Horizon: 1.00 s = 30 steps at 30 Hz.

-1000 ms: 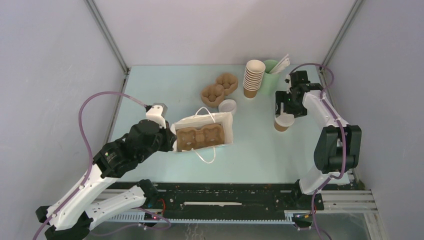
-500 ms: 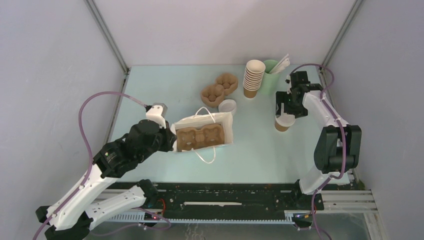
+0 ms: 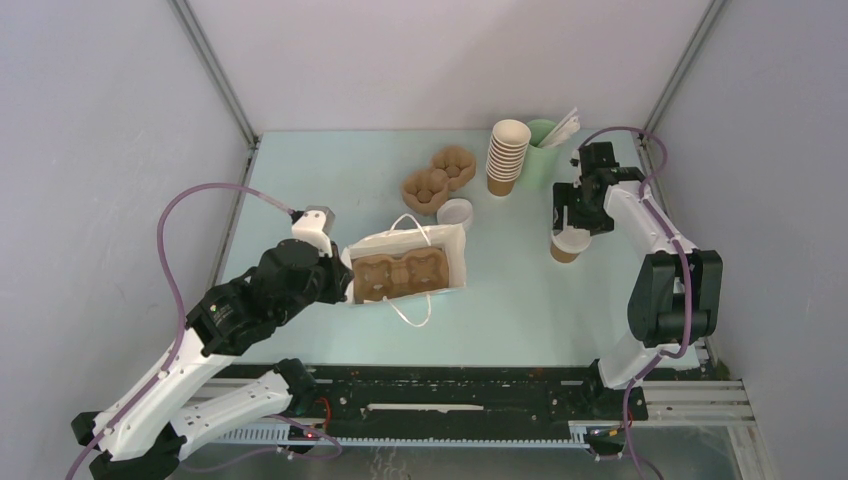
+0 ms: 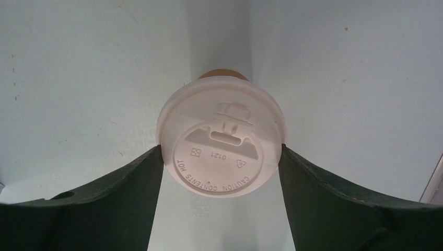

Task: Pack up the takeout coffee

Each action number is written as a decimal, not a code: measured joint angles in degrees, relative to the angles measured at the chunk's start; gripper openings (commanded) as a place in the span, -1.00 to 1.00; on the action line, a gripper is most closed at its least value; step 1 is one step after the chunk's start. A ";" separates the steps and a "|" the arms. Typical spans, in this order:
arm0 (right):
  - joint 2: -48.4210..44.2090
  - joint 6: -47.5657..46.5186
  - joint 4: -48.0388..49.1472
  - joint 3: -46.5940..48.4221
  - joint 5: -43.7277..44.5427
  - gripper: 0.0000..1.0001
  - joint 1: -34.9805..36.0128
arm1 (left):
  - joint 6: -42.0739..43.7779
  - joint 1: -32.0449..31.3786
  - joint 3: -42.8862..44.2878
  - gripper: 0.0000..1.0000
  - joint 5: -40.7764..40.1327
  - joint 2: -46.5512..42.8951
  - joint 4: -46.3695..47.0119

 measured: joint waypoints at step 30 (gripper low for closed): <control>-45.29 -0.39 2.21 -3.39 -4.94 0.35 28.98 | 13.25 0.00 -1.42 -1.00 2.64 -6.45 6.91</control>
